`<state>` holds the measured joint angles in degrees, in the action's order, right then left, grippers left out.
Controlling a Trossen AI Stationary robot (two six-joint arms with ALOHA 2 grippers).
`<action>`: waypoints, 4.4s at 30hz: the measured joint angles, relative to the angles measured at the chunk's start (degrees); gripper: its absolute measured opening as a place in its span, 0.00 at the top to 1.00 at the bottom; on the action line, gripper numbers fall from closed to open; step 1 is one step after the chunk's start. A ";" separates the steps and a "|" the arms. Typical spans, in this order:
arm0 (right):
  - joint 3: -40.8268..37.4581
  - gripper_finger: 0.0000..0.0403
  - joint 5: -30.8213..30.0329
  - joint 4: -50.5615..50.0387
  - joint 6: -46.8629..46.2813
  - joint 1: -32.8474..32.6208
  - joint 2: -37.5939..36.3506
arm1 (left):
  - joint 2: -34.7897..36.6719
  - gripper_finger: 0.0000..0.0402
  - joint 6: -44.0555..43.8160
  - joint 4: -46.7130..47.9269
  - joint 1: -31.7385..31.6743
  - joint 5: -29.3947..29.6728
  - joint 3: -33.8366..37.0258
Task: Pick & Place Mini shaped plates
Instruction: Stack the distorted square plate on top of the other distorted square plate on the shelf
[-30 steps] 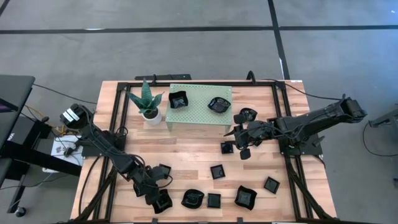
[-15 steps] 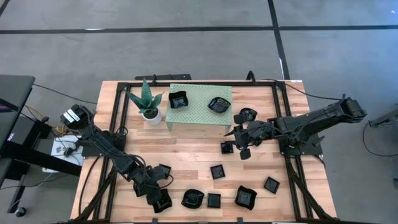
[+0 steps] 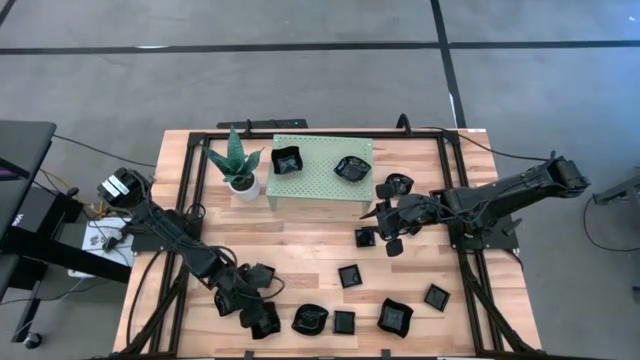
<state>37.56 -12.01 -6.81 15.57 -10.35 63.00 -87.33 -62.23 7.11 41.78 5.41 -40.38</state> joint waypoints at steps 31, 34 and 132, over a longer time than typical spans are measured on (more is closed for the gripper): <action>0.00 0.73 0.00 -0.33 3.02 0.00 -0.02 | 10.58 0.99 45.21 14.47 -46.82 28.06 -27.67; 0.00 0.73 -0.02 -0.38 3.01 0.00 -0.02 | 12.22 0.99 43.95 14.57 -50.66 28.02 -26.12; 0.00 0.73 -0.02 13.66 5.38 4.50 0.00 | 12.33 0.98 74.51 19.52 -67.28 5.24 -21.47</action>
<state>37.56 -12.03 6.85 20.95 -5.85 63.00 -75.00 12.27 26.63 -25.50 10.66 -61.84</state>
